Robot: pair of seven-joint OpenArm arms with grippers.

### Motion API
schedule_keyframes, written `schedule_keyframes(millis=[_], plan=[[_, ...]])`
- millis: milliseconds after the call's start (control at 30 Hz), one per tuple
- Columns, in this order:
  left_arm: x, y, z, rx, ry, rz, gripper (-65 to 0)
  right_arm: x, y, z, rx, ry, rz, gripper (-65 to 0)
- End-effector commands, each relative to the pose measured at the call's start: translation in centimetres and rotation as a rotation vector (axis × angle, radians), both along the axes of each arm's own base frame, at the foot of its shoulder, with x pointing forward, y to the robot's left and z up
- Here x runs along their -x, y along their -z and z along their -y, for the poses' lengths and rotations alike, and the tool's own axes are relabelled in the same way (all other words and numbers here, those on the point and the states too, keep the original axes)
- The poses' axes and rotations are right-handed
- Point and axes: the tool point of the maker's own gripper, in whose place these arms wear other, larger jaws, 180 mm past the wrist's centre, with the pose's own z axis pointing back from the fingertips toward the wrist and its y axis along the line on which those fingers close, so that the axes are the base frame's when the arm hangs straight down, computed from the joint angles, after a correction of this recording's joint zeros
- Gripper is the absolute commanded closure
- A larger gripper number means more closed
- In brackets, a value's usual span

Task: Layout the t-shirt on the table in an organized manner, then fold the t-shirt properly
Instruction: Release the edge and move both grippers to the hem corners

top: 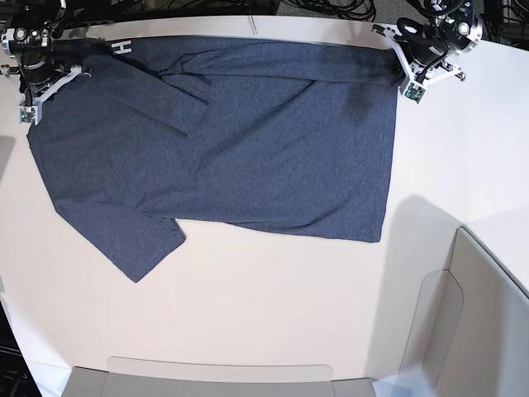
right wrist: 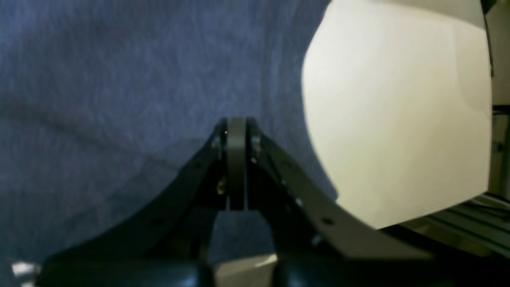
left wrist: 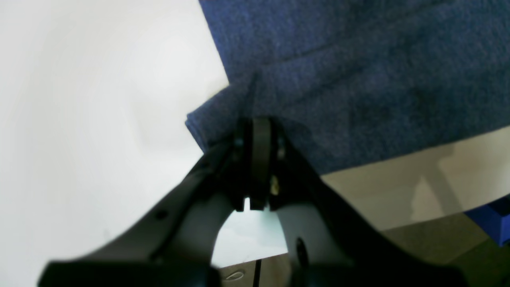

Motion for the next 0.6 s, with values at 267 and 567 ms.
schedule_keyframes(millis=[267,567], plan=[[-1.7,-3.9,-4.0,-0.108,-0.129,0.104,-0.4,-5.3,-2.8,-1.6,-0.055,0.025,0.199,0.0],[-6.1,-5.9,-4.5,-0.102,-0.175,0.223,-14.9,-8.4,-4.9,-2.3,-0.081,0.031,0.307,0.0]])
